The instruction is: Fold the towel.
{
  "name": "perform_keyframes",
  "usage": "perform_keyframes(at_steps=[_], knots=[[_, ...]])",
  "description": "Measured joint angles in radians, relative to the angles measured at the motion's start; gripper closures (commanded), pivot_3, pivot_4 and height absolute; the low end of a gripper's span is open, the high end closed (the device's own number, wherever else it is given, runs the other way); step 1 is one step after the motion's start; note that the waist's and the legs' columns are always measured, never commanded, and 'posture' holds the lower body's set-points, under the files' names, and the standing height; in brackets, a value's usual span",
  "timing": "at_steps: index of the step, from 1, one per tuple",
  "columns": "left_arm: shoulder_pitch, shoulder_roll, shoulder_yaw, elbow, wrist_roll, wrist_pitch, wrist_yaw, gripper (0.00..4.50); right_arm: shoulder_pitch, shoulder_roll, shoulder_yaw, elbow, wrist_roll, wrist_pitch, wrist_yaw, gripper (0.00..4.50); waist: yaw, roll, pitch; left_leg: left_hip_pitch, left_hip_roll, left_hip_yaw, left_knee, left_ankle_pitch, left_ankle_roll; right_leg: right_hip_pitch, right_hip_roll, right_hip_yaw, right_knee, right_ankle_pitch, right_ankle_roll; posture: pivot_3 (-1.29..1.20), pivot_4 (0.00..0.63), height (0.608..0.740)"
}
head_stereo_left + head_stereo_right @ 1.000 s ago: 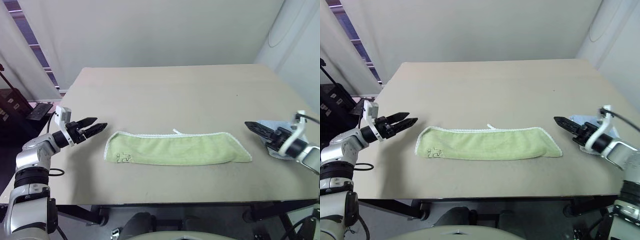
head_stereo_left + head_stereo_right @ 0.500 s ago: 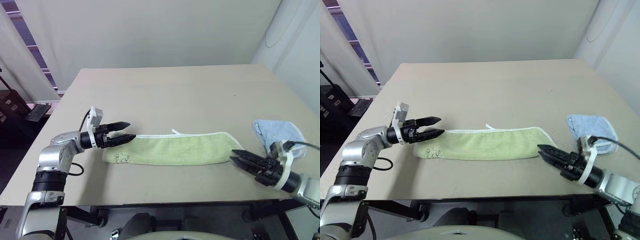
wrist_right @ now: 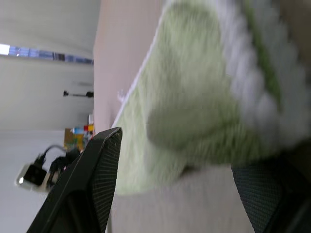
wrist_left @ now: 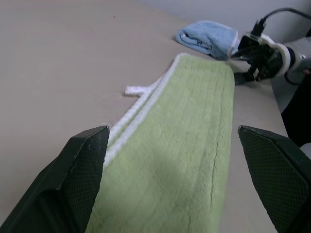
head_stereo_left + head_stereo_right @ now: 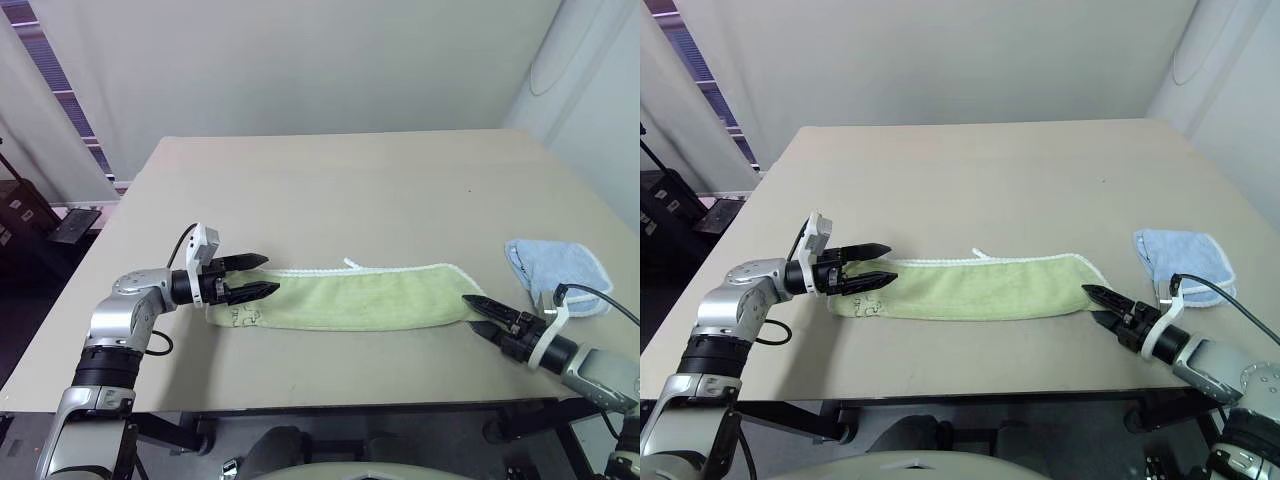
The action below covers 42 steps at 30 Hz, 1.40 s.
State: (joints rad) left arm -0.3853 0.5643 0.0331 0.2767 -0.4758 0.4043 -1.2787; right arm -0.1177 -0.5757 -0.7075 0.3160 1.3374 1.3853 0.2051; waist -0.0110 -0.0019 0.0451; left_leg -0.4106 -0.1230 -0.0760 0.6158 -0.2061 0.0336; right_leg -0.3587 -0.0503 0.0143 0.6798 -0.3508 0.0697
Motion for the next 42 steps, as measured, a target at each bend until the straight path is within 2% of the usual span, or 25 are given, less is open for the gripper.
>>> perform_keyframes(at_steps=[6, 7, 10, 14, 17, 21, 25, 27, 33, 38, 42], knots=[[0.001, 0.000, 0.000, 0.000, 0.009, -0.007, 0.007, 0.03, -0.035, -0.005, 0.000, 0.025, -0.056, -0.047, 0.004, 1.02, 0.002, 0.000, 0.000, 0.001, 0.000, 0.000, 0.001, -0.001, -0.001, 0.001, 0.000, 0.000, 0.000, -0.001, -0.003, 0.00, 0.000, 0.740], [0.001, 0.000, 0.000, 0.000, 0.010, -0.011, 0.010, 0.01, -0.036, -0.005, 0.000, 0.025, -0.062, -0.051, 0.007, 1.20, 0.002, 0.000, 0.000, 0.001, 0.000, 0.000, 0.001, -0.001, -0.001, 0.001, 0.000, 0.000, 0.000, -0.001, -0.003, 0.00, 0.000, 0.740], [0.001, 0.001, 0.000, 0.000, 0.019, -0.031, 0.014, 0.00, -0.032, -0.005, 0.010, 0.019, -0.095, -0.072, 0.029, 1.95, 0.001, 0.000, 0.000, 0.000, 0.000, 0.000, 0.001, 0.000, 0.000, 0.001, 0.000, 0.000, 0.000, -0.001, -0.003, 0.00, 0.000, 0.740], [0.002, 0.003, 0.000, 0.000, 0.023, -0.039, 0.017, 0.00, -0.023, -0.005, 0.022, -0.003, -0.133, -0.088, 0.044, 3.46, 0.001, 0.000, 0.000, 0.000, 0.000, 0.000, 0.000, 0.000, 0.001, 0.000, 0.000, 0.000, -0.001, -0.001, -0.001, 0.00, 0.000, 0.740], [0.002, 0.003, 0.000, 0.003, 0.023, -0.040, 0.021, 0.00, -0.018, -0.005, 0.023, -0.041, -0.138, -0.095, 0.062, 4.38, 0.001, -0.002, -0.001, 0.000, 0.000, 0.000, 0.000, 0.000, 0.001, 0.001, 0.000, 0.000, -0.001, 0.000, 0.000, 0.00, 0.000, 0.740], [0.001, 0.012, 0.002, 0.022, 0.026, -0.041, 0.021, 0.00, 0.054, -0.006, 0.046, -0.177, -0.156, -0.128, 0.136, 4.45, 0.006, -0.001, -0.001, -0.001, 0.000, 0.000, 0.000, -0.001, -0.001, 0.001, 0.000, 0.000, -0.003, -0.001, -0.002, 0.00, 0.000, 0.740], [-0.006, 0.013, 0.005, 0.038, 0.031, -0.050, 0.023, 0.00, 0.108, -0.007, 0.106, -0.431, -0.134, -0.148, 0.227, 4.45, -0.003, 0.001, 0.000, -0.001, 0.000, 0.000, -0.002, 0.000, 0.001, -0.002, 0.000, 0.000, -0.003, 0.000, 0.001, 0.00, 0.000, 0.740], [-0.014, 0.011, 0.006, 0.039, 0.031, -0.052, 0.026, 0.00, 0.095, -0.016, 0.167, -0.549, -0.134, -0.156, 0.243, 4.45, -0.005, 0.001, 0.000, -0.001, 0.000, 0.000, -0.002, 0.000, 0.001, -0.003, 0.000, 0.000, -0.003, 0.000, 0.001, 0.00, 0.000, 0.740], [-0.014, 0.006, 0.004, 0.045, 0.044, -0.073, 0.033, 0.00, 0.002, -0.016, 0.366, -0.710, -0.191, -0.220, 0.262, 4.45, 0.004, 0.000, 0.000, -0.007, 0.000, -0.001, -0.002, -0.001, -0.001, -0.007, 0.000, 0.000, -0.004, 0.000, 0.001, 0.00, 0.000, 0.740], [-0.011, -0.001, 0.006, 0.042, 0.036, -0.064, 0.045, 0.00, -0.092, -0.010, 0.565, -0.731, -0.306, -0.270, 0.280, 4.45, 0.003, 0.000, 0.000, -0.013, 0.000, -0.001, -0.001, 0.000, 0.001, -0.014, 0.000, 0.000, -0.004, 0.002, 0.004, 0.00, 0.000, 0.740], [-0.007, 0.000, 0.007, 0.039, 0.036, -0.066, 0.046, 0.00, -0.108, 0.004, 0.722, -0.668, -0.451, -0.338, 0.308, 4.45, 0.004, -0.001, -0.001, -0.013, 0.000, -0.001, -0.002, 0.000, 0.001, -0.014, 0.000, 0.000, -0.004, 0.003, 0.004, 0.00, 0.000, 0.740]])
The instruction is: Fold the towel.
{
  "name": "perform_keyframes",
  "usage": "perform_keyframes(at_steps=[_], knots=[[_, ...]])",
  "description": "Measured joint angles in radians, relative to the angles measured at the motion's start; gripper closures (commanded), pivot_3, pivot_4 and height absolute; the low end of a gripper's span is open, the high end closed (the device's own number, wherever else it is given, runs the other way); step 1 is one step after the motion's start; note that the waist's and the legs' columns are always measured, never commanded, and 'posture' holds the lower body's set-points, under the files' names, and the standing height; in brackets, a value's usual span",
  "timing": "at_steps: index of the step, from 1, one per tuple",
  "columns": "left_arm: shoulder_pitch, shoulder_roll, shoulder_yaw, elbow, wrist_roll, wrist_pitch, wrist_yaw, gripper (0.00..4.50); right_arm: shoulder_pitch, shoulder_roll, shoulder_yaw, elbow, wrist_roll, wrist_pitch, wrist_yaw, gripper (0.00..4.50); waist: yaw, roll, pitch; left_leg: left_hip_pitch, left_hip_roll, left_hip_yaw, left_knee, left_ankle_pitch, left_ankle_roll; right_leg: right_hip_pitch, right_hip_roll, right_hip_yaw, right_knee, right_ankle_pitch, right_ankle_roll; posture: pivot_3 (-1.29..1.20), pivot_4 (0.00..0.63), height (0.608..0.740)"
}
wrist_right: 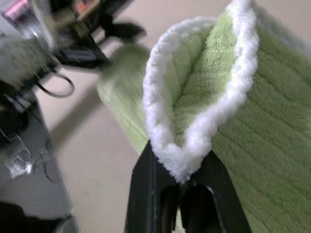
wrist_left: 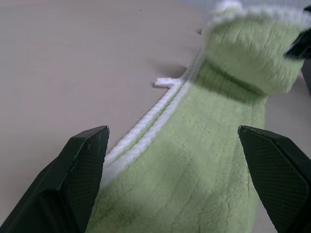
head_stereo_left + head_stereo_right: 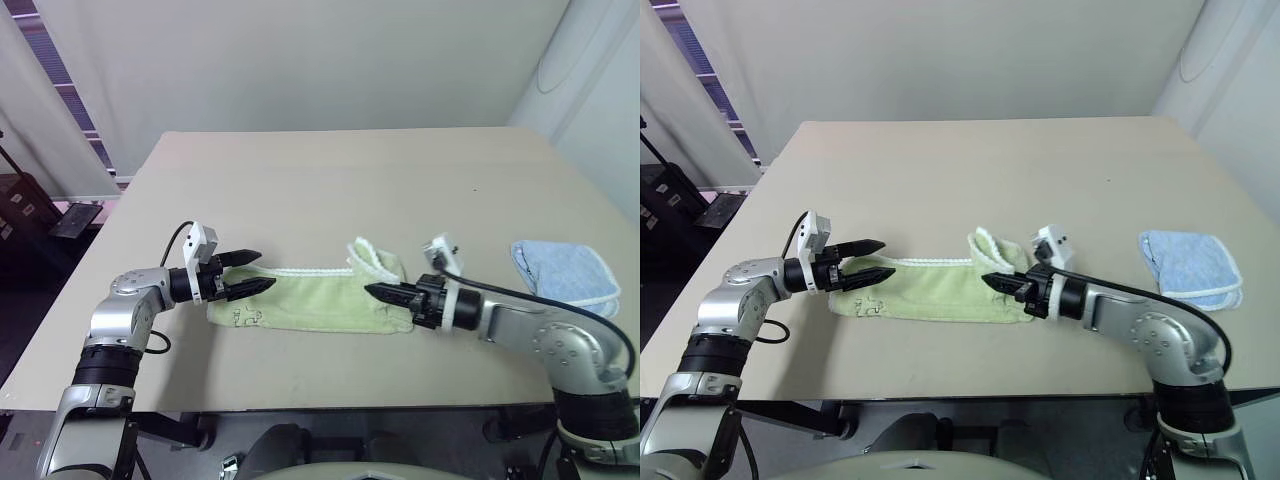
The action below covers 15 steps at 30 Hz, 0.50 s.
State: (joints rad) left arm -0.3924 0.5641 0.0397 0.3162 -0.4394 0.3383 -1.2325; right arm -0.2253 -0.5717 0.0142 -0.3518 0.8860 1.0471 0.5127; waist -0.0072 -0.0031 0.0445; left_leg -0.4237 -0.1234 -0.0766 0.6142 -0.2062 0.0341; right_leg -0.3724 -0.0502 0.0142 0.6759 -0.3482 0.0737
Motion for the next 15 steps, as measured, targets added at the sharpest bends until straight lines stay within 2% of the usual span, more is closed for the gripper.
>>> perform_keyframes(at_steps=[4, 9, 15], knots=[[0.016, -0.001, 0.004, -0.017, -0.001, -0.001, 0.010, 0.00, -0.040, 0.053, 0.117, 0.126, -0.137, -0.015, -0.037, 4.45, -0.003, 0.000, 0.000, 0.000, 0.000, 0.000, 0.001, 0.000, 0.000, 0.000, 0.000, 0.000, 0.002, 0.000, 0.000, 0.00, 0.000, 0.740], [0.037, -0.001, 0.014, -0.035, -0.006, -0.002, 0.016, 0.00, -0.058, 0.077, 0.135, 0.143, -0.184, -0.022, -0.031, 4.45, -0.001, -0.001, 0.000, 0.002, 0.000, 0.000, 0.001, 0.001, -0.001, 0.000, 0.000, 0.000, 0.005, 0.001, 0.000, 0.00, 0.000, 0.740], [0.037, 0.001, 0.015, -0.037, -0.007, -0.002, 0.016, 0.00, -0.058, 0.082, 0.133, 0.119, -0.186, -0.014, 0.004, 2.36, -0.002, -0.001, 0.000, 0.002, 0.000, 0.000, 0.002, 0.000, -0.002, 0.000, 0.000, 0.000, 0.006, 0.001, -0.001, 0.00, 0.000, 0.740]])
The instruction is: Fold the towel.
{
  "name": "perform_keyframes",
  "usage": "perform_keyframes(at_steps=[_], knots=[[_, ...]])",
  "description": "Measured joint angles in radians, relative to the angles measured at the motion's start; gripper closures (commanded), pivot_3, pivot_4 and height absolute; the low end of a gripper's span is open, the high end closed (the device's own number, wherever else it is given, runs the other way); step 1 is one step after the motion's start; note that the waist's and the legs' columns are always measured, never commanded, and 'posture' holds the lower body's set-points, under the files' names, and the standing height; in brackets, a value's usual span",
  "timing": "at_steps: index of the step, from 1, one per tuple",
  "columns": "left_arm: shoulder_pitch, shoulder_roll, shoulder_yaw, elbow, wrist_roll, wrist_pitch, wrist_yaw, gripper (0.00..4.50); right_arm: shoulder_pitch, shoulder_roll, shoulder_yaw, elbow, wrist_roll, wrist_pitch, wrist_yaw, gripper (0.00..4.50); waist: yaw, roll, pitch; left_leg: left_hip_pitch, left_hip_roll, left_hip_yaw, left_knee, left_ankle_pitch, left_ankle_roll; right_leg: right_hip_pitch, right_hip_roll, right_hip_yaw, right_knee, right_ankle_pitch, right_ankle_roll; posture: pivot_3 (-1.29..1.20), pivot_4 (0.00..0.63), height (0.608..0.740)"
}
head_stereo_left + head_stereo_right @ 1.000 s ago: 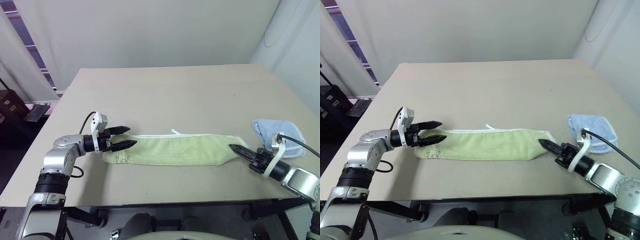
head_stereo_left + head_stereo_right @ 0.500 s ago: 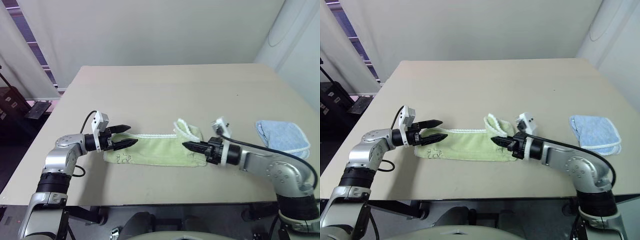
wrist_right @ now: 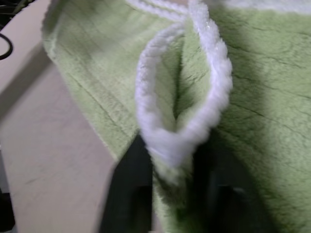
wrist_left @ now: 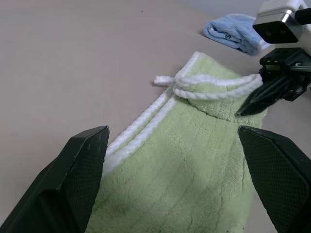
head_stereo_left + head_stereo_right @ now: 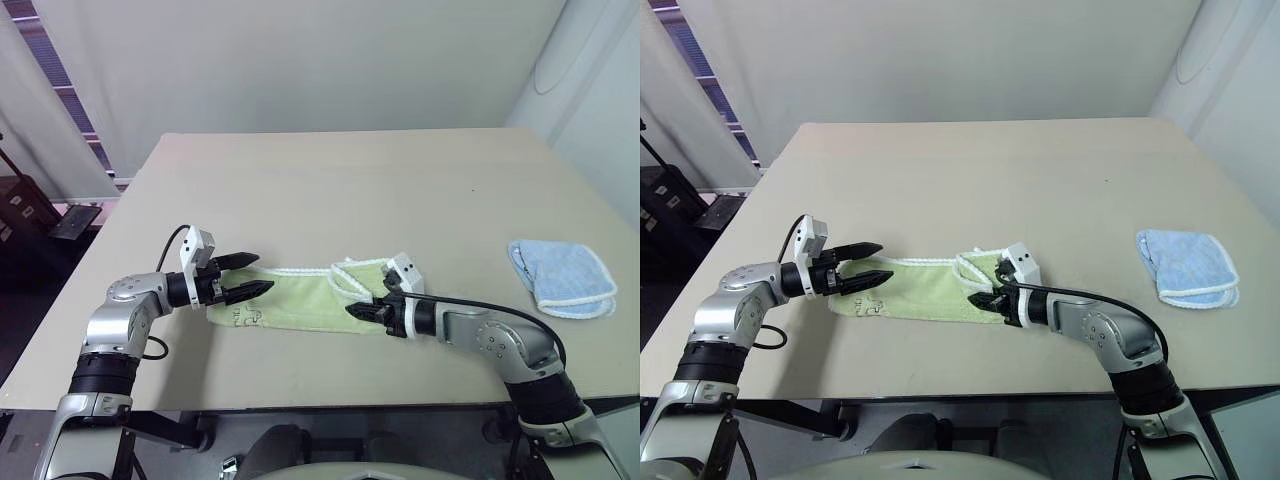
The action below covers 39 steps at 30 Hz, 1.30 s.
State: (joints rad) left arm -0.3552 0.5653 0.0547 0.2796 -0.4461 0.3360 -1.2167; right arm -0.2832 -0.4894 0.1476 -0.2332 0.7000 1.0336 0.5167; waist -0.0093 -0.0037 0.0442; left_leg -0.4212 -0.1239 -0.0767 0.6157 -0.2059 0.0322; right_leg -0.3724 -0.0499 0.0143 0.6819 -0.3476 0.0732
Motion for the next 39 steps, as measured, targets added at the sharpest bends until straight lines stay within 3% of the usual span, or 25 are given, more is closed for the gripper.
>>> perform_keyframes(at_steps=[5, 7, 10, 13, 15, 18, 21, 22, 30, 39], knots=[[-0.015, -0.003, 0.010, -0.001, -0.036, 0.013, -0.012, 0.00, 0.015, 0.023, -0.102, -0.081, 0.114, 0.014, 0.046, 0.57, 0.000, 0.000, 0.000, 0.000, 0.000, 0.000, 0.000, 0.000, 0.001, 0.000, 0.000, 0.000, 0.000, 0.000, 0.000, 0.00, 0.000, 0.740], [-0.023, -0.003, 0.012, -0.001, -0.047, 0.027, -0.018, 0.00, 0.025, 0.019, -0.193, -0.109, 0.210, 0.029, 0.072, 0.57, 0.003, 0.000, 0.000, 0.000, 0.000, 0.000, 0.000, 0.000, 0.001, 0.000, 0.000, 0.000, 0.000, 0.000, 0.000, 0.00, 0.000, 0.740], [-0.057, -0.004, 0.021, -0.002, -0.091, 0.079, -0.027, 0.61, 0.046, -0.006, -0.325, -0.134, 0.316, 0.027, 0.096, 0.52, 0.006, 0.000, 0.000, 0.000, 0.000, 0.000, 0.001, 0.000, 0.000, 0.001, 0.000, 0.000, 0.000, 0.000, 0.000, 0.00, 0.000, 0.740], [-0.107, -0.020, 0.033, -0.008, -0.133, 0.123, -0.044, 1.71, 0.066, -0.027, -0.365, -0.153, 0.282, -0.059, 0.109, 1.16, 0.005, -0.001, 0.000, 0.000, 0.000, 0.000, 0.001, 0.000, 0.000, 0.001, 0.000, 0.000, 0.000, 0.000, 0.000, 0.00, 0.000, 0.740], [-0.161, -0.067, 0.015, -0.009, -0.136, 0.130, -0.056, 2.42, 0.068, -0.019, -0.366, -0.111, 0.231, -0.118, 0.103, 1.82, 0.005, -0.001, 0.000, 0.000, 0.000, 0.000, 0.002, 0.000, 0.001, 0.002, 0.000, 0.000, 0.000, 0.001, 0.000, 0.00, 0.000, 0.740], [-0.197, -0.124, -0.039, -0.007, -0.131, 0.129, -0.077, 3.64, 0.076, -0.001, -0.343, -0.055, 0.176, -0.172, 0.107, 3.06, 0.005, -0.001, -0.001, 0.000, 0.000, 0.000, 0.002, 0.001, 0.001, 0.002, 0.000, 0.000, 0.000, 0.001, 0.001, 0.00, 0.000, 0.740], [-0.206, -0.174, -0.116, -0.005, -0.093, 0.112, -0.101, 4.50, 0.089, 0.006, -0.298, -0.014, 0.121, -0.218, 0.131, 4.14, -0.002, -0.001, -0.001, 0.000, 0.000, 0.000, 0.001, 0.001, 0.001, 0.001, 0.000, 0.000, 0.001, 0.001, 0.001, 0.00, 0.000, 0.740], [-0.211, -0.194, -0.150, 0.001, -0.072, 0.101, -0.106, 4.50, 0.088, 0.009, -0.280, 0.006, 0.108, -0.221, 0.140, 4.47, -0.002, -0.001, -0.001, 0.000, 0.000, 0.000, 0.001, 0.001, 0.001, 0.001, 0.000, 0.000, 0.001, 0.001, 0.001, 0.00, 0.000, 0.740], [-0.212, -0.293, -0.351, 0.185, 0.148, -0.091, -0.116, 4.50, 0.082, 0.019, -0.141, 0.176, -0.059, -0.312, 0.197, 4.47, 0.000, -0.001, -0.001, 0.001, 0.000, -0.001, 0.003, 0.001, 0.000, 0.002, 0.000, 0.000, 0.002, 0.001, 0.000, 0.00, 0.000, 0.740], [-0.207, -0.323, -0.393, 0.288, 0.248, -0.176, -0.102, 4.50, 0.078, 0.030, -0.054, 0.260, -0.208, -0.414, 0.238, 4.47, -0.001, -0.002, -0.002, 0.002, 0.000, -0.001, 0.004, 0.001, 0.000, 0.003, 0.001, 0.000, 0.003, 0.001, 0.001, 0.00, 0.000, 0.740]])
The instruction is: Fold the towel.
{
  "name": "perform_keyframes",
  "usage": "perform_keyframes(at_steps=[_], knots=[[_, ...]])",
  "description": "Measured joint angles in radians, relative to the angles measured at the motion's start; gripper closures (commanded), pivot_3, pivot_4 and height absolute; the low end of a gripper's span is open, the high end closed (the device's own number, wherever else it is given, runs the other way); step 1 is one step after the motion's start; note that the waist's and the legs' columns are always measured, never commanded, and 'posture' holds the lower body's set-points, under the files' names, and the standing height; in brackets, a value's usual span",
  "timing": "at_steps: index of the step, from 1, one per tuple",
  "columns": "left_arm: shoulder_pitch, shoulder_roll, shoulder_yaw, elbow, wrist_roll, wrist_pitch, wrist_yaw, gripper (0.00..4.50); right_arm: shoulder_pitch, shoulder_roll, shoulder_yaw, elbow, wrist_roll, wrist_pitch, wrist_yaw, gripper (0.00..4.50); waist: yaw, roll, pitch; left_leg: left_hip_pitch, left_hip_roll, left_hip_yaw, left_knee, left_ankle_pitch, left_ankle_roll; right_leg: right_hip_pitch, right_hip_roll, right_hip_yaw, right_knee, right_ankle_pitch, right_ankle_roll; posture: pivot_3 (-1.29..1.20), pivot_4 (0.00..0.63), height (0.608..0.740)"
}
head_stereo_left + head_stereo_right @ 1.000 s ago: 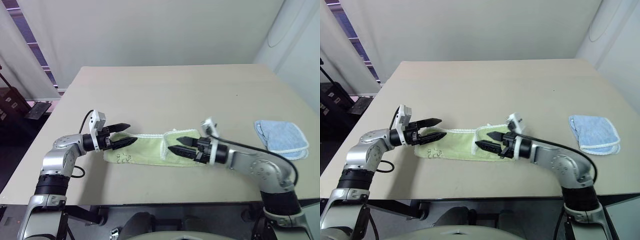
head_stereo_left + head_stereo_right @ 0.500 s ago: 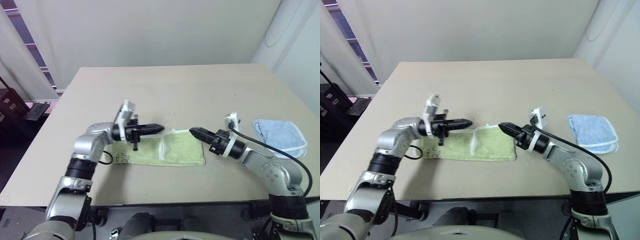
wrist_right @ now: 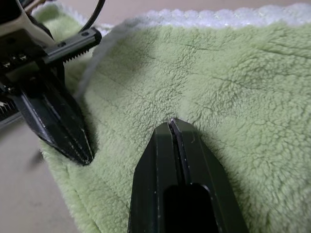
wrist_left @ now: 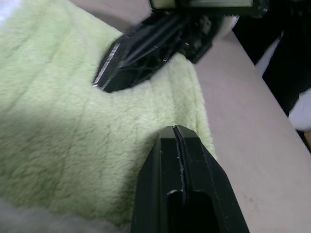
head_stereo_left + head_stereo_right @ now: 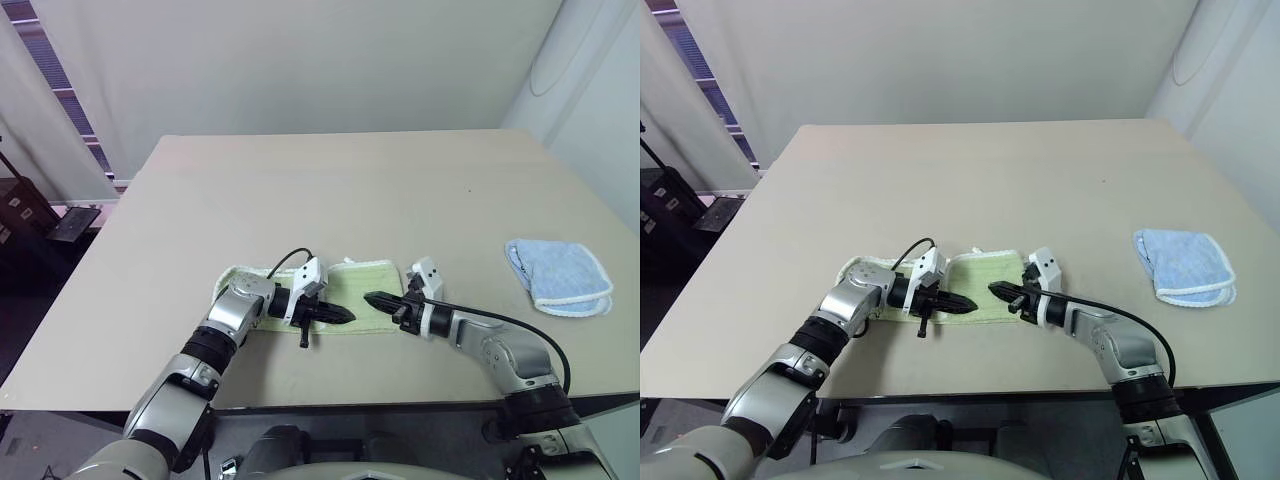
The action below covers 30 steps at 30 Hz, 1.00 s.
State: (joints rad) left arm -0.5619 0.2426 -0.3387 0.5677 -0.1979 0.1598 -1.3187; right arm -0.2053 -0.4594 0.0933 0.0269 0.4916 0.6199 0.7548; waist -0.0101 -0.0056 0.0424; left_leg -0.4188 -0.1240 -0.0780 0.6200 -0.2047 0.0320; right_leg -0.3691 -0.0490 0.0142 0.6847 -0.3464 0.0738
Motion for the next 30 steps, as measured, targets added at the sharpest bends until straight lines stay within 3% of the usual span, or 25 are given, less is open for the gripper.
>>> perform_keyframes(at_steps=[3, 6, 11, 16, 17, 22, 30], knots=[[0.001, -0.006, 0.028, -0.025, -0.034, 0.048, 0.001, 4.50, -0.006, 0.001, -0.011, -0.001, 0.011, 0.012, 0.016, 4.47, 0.000, 0.000, 0.000, 0.000, 0.000, 0.000, 0.001, 0.000, 0.000, 0.000, 0.000, 0.000, 0.001, 0.000, 0.000, 0.00, 0.000, 0.740], [-0.007, 0.015, 0.119, -0.118, -0.132, 0.155, -0.007, 3.91, -0.009, 0.002, -0.066, -0.036, 0.071, 0.044, 0.033, 4.50, -0.003, 0.000, 0.000, -0.002, 0.000, -0.001, 0.002, 0.000, 0.000, -0.001, 0.000, 0.000, 0.002, 0.000, 0.000, 0.00, 0.000, 0.740], [-0.019, 0.183, 0.287, -0.360, -0.350, 0.445, -0.023, 2.15, -0.045, -0.003, -0.131, -0.146, 0.150, 0.107, 0.031, 4.50, -0.009, 0.000, 0.000, -0.001, 0.001, -0.003, 0.001, 0.000, 0.000, -0.002, 0.002, 0.000, 0.003, 0.000, 0.000, 0.00, 0.000, 0.740], [0.109, 0.358, 0.451, -0.506, -0.533, 0.720, 0.034, 0.22, -0.061, -0.004, -0.148, -0.172, 0.189, 0.197, -0.002, 4.50, -0.004, 0.001, 0.001, -0.001, 0.000, -0.003, 0.001, 0.000, 0.000, -0.002, 0.002, 0.000, 0.003, 0.000, 0.000, 0.00, 0.000, 0.740], [0.135, 0.377, 0.478, -0.511, -0.554, 0.759, 0.052, 0.03, -0.063, -0.004, -0.153, -0.172, 0.198, 0.220, -0.010, 4.50, -0.003, 0.001, 0.001, -0.001, 0.000, -0.003, 0.002, 0.000, 0.000, -0.002, 0.002, 0.000, 0.003, 0.000, 0.000, 0.00, 0.000, 0.740], [0.333, 0.517, 0.634, -0.590, -0.643, 0.900, 0.131, 0.03, -0.111, 0.009, -0.174, -0.159, 0.266, 0.338, -0.044, 4.50, -0.002, 0.002, 0.001, 0.000, 0.000, -0.002, 0.002, -0.001, -0.002, -0.001, 0.002, 0.001, 0.002, -0.001, -0.004, 0.00, 0.000, 0.740], [0.520, 0.563, 0.737, -0.607, -0.724, 1.105, 0.264, 0.03, -0.168, 0.044, -0.200, -0.080, 0.320, 0.421, -0.059, 4.50, 0.002, 0.003, 0.002, 0.000, 0.000, -0.002, 0.001, -0.002, -0.003, -0.001, 0.002, 0.001, 0.001, -0.002, -0.006, 0.00, 0.000, 0.740]])
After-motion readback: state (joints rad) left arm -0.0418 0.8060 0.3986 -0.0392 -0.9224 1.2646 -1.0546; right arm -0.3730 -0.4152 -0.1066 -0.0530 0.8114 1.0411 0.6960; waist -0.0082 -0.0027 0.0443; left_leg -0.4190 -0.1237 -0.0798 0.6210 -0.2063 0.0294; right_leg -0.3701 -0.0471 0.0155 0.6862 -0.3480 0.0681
